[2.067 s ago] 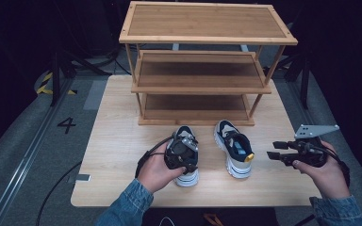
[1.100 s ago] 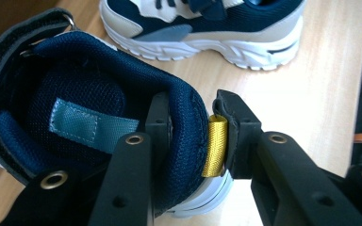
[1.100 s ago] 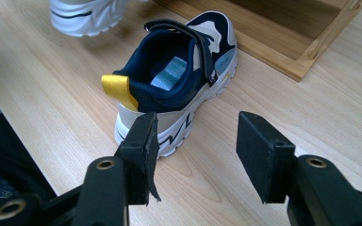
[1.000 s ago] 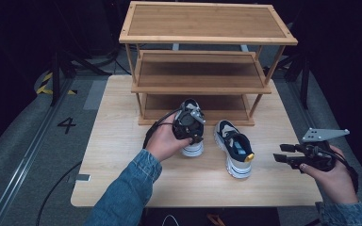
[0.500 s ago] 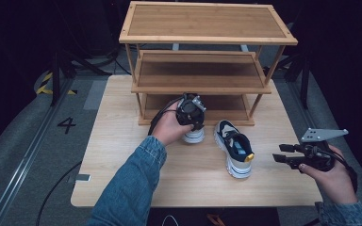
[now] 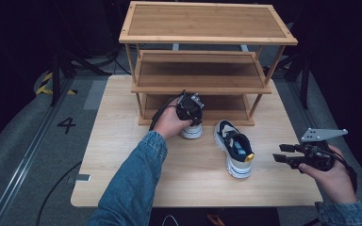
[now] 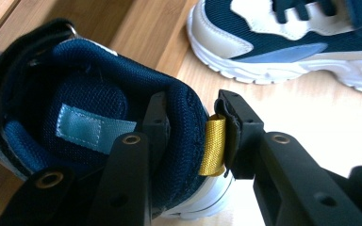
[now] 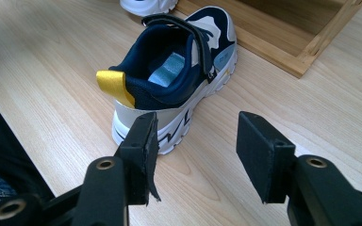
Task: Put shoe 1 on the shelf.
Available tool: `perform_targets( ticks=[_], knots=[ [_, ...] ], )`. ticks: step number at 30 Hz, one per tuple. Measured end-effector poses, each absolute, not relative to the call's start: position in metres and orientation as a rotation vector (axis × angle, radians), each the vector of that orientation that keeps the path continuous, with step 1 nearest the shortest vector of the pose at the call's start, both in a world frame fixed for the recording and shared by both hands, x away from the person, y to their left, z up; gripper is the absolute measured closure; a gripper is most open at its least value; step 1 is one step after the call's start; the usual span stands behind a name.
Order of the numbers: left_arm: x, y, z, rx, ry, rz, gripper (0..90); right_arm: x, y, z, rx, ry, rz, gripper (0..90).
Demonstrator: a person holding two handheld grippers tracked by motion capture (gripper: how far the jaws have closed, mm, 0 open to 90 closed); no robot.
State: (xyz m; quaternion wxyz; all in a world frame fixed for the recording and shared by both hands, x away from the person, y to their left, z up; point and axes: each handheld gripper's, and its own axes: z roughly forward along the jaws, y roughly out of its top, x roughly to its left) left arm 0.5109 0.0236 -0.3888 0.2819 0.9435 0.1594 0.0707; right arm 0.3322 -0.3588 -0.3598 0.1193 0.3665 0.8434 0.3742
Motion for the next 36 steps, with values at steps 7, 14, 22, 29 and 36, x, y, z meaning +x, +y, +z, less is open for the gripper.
perform_targets(
  ticks=[7,14,22,29,36],
  knots=[
    [0.510,0.025,-0.388,2.490,0.440,0.256,57.7,0.331,-0.360,-0.359,1.069,2.463,1.095,49.6],
    [0.493,0.022,-0.368,2.398,0.484,0.332,33.9,0.331,-0.360,-0.358,1.066,2.458,1.099,48.5],
    [0.457,0.029,-0.347,2.312,0.601,0.377,22.6,0.335,-0.356,-0.355,1.044,2.455,1.111,48.1],
    [0.422,0.039,-0.345,2.323,0.682,0.345,38.7,0.342,-0.352,-0.353,1.027,2.457,1.108,48.0],
    [0.414,0.044,-0.370,2.310,0.802,0.299,61.6,0.344,-0.347,-0.353,1.011,2.470,1.111,48.0]
  ],
)
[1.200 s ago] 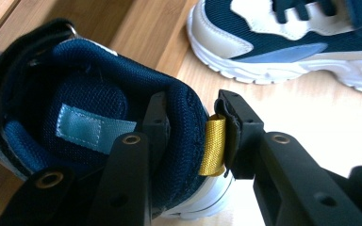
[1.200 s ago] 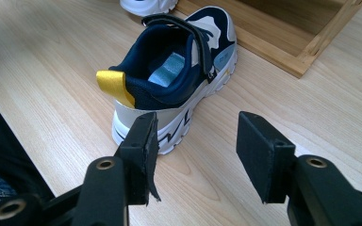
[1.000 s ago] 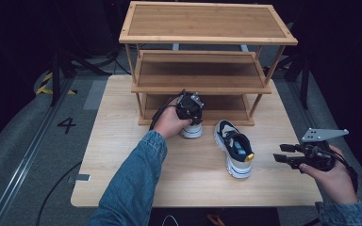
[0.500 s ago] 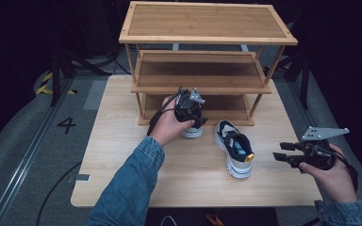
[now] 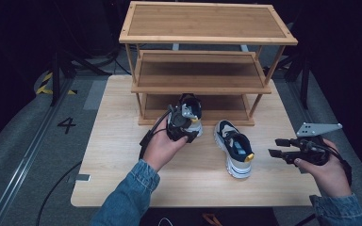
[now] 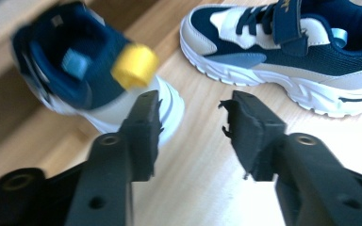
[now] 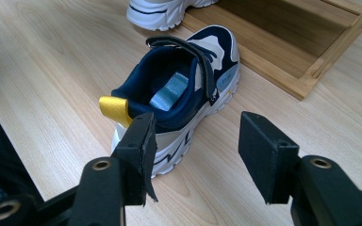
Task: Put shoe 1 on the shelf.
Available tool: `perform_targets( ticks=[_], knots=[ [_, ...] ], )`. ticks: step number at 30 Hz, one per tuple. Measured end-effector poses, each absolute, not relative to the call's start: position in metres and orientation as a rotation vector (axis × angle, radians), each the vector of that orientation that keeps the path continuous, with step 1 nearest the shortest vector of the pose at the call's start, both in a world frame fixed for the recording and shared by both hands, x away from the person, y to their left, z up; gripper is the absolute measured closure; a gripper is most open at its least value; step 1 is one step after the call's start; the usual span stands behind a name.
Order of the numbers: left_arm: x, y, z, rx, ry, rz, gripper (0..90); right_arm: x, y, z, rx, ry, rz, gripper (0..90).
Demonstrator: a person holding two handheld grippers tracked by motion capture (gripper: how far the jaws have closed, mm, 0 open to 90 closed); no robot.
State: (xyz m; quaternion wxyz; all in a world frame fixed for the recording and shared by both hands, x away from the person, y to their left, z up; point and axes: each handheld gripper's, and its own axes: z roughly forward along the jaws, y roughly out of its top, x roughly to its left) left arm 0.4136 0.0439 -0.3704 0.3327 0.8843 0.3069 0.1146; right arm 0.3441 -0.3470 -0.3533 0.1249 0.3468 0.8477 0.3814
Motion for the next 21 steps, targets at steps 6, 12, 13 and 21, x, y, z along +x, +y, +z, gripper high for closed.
perform_targets(
  ticks=[6,12,13,21],
  knots=[
    [0.424,0.045,-0.390,2.268,0.892,0.300,79.5,0.341,-0.351,-0.354,1.027,2.455,1.111,48.1],
    [0.439,0.041,-0.403,2.247,0.948,0.284,81.9,0.336,-0.357,-0.353,1.041,2.432,1.118,48.2],
    [0.441,0.040,-0.405,2.255,0.951,0.302,80.9,0.336,-0.358,-0.353,1.044,2.431,1.116,48.1],
    [0.452,0.037,-0.413,2.259,0.990,0.324,81.8,0.331,-0.364,-0.352,1.058,2.394,1.124,48.0]
  ],
)
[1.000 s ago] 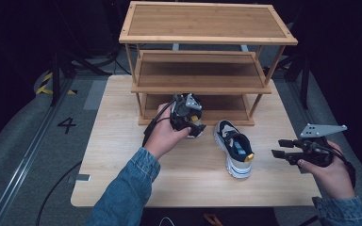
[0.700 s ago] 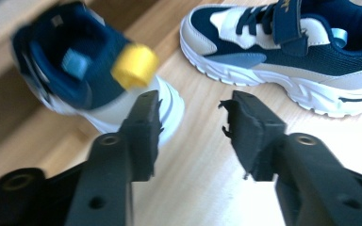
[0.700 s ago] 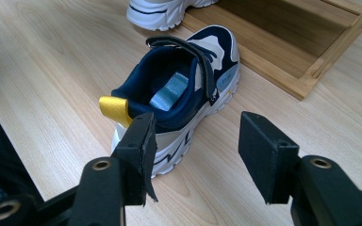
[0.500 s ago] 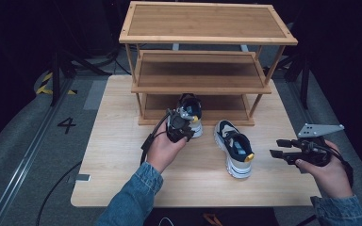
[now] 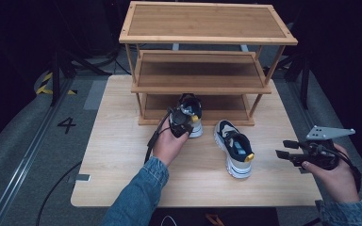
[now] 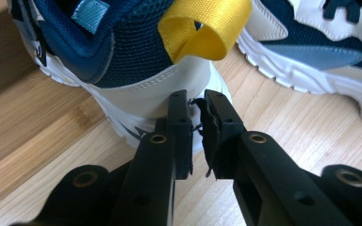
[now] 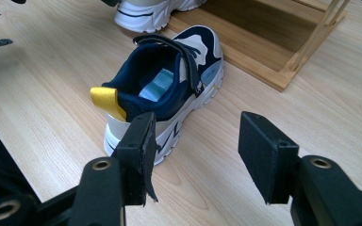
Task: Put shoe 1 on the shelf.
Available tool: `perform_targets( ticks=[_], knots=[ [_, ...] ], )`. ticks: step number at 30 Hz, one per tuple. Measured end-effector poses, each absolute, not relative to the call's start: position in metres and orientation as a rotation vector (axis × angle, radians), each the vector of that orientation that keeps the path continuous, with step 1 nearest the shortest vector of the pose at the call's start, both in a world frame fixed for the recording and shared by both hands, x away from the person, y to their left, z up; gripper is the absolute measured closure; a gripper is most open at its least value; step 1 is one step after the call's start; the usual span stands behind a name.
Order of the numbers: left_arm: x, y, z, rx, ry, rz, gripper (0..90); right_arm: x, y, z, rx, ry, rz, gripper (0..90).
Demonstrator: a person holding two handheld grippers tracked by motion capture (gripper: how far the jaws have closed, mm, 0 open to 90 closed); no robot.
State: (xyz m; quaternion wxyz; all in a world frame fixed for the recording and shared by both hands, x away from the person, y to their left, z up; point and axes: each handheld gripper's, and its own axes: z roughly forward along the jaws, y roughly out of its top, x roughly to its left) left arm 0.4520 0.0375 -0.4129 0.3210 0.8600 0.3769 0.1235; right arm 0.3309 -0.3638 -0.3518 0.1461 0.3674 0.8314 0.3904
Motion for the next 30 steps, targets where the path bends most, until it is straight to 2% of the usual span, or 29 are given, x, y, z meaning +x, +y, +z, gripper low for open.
perform_targets(
  ticks=[3,9,30],
  knots=[
    [0.457,0.037,-0.414,2.258,0.993,0.384,81.7,0.330,-0.364,-0.352,1.065,2.392,1.119,48.0],
    [0.471,0.036,-0.416,2.262,1.003,0.419,77.3,0.330,-0.363,-0.353,1.060,2.398,1.120,47.9],
    [0.504,0.029,-0.427,2.234,0.998,0.423,68.6,0.332,-0.361,-0.354,1.054,2.402,1.122,47.9]
  ],
)
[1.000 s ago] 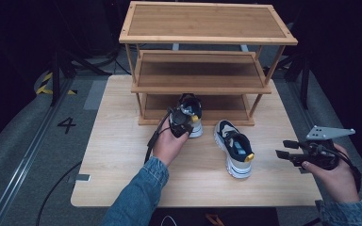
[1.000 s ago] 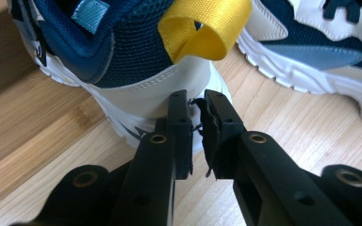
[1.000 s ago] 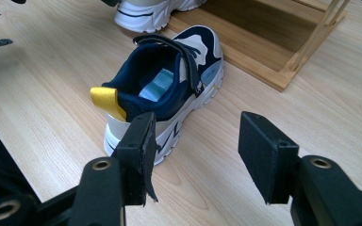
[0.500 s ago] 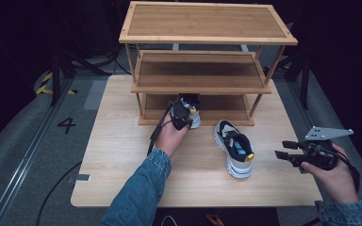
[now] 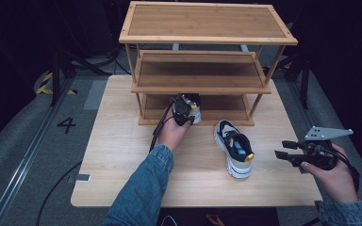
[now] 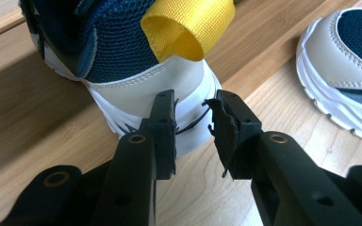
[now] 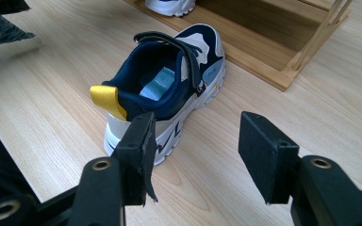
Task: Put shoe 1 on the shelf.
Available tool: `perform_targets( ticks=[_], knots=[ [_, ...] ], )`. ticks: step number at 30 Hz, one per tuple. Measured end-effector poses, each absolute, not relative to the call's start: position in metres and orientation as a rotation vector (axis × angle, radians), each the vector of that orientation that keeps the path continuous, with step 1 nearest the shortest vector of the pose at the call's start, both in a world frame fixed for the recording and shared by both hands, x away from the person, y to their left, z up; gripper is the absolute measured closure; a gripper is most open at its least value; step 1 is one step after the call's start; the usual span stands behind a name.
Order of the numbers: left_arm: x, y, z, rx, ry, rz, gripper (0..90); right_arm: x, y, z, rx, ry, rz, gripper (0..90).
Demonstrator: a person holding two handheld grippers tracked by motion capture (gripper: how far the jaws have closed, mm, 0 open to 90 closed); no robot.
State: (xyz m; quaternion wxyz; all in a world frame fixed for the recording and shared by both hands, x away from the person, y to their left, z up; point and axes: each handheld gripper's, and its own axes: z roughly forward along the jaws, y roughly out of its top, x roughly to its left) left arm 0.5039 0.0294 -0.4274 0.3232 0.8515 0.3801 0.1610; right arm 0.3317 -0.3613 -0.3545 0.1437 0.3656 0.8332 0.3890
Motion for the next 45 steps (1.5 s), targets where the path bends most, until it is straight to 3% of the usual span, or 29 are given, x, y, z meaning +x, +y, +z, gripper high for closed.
perform_targets(
  ticks=[5,20,22,25,45],
  knots=[
    [0.503,0.028,-0.427,2.222,0.986,0.397,63.2,0.333,-0.361,-0.355,1.057,2.406,1.120,47.9],
    [0.447,0.050,-0.386,2.255,0.909,0.348,42.7,0.335,-0.353,-0.355,1.037,2.421,1.112,48.0],
    [0.439,0.054,-0.383,2.267,0.911,0.347,40.2,0.336,-0.353,-0.355,1.043,2.433,1.110,54.3],
    [0.427,0.060,-0.382,2.306,0.912,0.344,35.8,0.336,-0.350,-0.356,1.043,2.450,1.106,56.2],
    [0.399,0.101,-0.394,2.423,0.995,0.297,30.2,0.348,-0.324,-0.389,1.123,2.513,0.799,71.9]
  ],
)
